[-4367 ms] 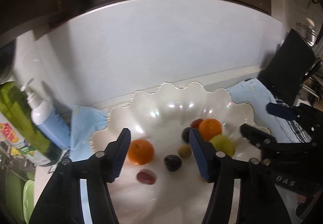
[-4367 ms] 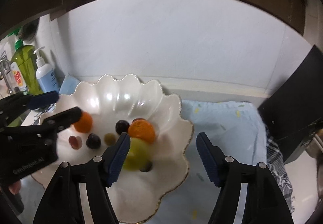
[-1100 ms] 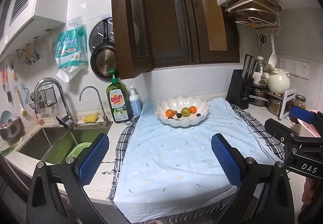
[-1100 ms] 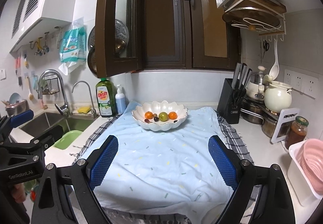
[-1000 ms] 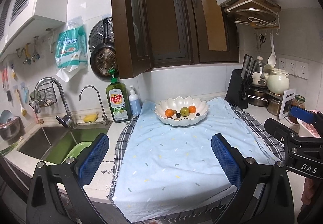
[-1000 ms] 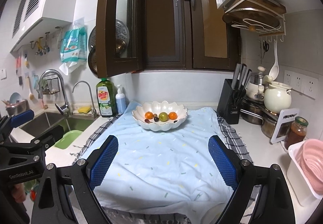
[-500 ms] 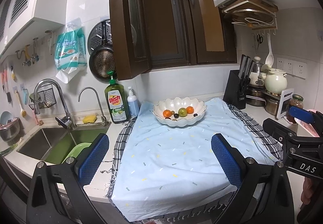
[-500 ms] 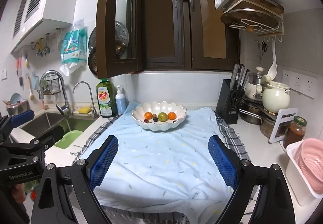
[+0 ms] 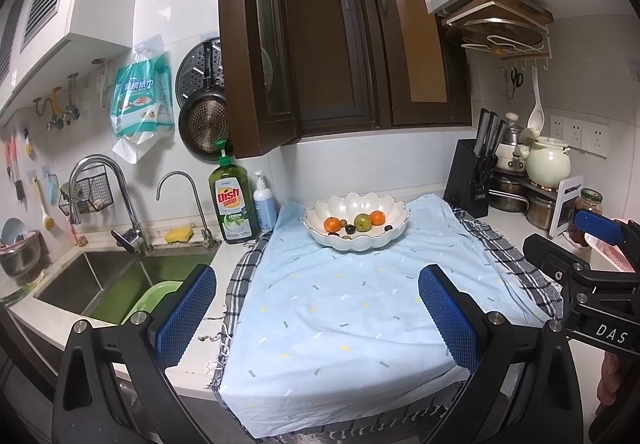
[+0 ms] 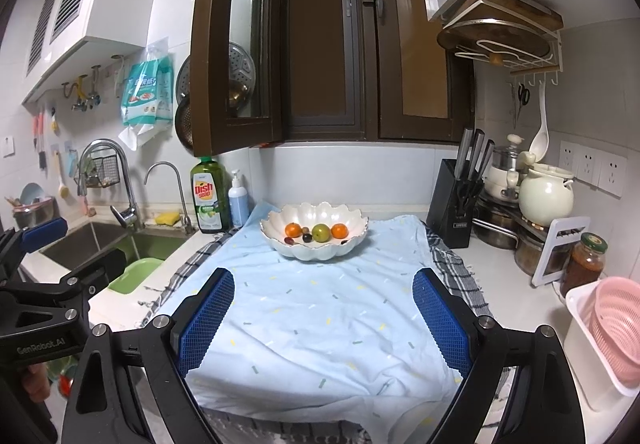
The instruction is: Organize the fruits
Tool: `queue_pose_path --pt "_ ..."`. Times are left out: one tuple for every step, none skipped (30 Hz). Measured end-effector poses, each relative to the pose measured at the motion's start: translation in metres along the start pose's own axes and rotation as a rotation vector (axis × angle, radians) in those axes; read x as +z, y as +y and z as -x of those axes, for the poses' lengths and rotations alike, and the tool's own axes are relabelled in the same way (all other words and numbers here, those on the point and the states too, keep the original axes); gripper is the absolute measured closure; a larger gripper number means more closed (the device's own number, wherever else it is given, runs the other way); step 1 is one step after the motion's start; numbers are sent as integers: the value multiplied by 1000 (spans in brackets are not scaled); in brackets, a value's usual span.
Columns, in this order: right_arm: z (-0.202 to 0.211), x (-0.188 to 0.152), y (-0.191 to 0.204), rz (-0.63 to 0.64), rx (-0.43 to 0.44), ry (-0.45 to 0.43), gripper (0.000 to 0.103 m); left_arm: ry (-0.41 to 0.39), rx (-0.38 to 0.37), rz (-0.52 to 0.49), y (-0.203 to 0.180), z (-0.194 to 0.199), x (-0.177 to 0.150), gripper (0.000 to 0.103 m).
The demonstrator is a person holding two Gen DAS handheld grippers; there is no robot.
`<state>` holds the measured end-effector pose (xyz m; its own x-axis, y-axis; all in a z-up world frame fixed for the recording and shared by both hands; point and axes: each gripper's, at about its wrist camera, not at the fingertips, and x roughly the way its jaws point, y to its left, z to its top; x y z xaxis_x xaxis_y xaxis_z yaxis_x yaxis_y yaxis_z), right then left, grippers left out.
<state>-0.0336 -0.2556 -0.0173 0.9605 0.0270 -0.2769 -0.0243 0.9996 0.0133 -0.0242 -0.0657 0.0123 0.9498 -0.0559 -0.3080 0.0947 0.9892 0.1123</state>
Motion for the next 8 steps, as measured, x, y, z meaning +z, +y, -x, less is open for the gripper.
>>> queue_pose_path --pt "0 0 0 1 2 0 11 0 0 2 0 0 0 0" --pt "0 1 0 1 1 0 11 1 0 4 0 -1 0 0" --pt "2 1 -1 2 2 0 11 1 1 6 0 -1 0 0" --pt "2 1 -1 3 2 -1 11 0 0 6 1 -1 0 0" --pt "2 1 -2 2 1 0 11 -2 -1 7 1 -2 0 0" --pt "1 1 -1 1 1 0 11 -2 -2 7 2 -2 0 0" --pt "2 1 -2 0 2 0 11 -2 -2 7 2 -3 1 0" --pt "1 1 -1 1 3 1 11 -3 -2 7 2 -3 0 0"
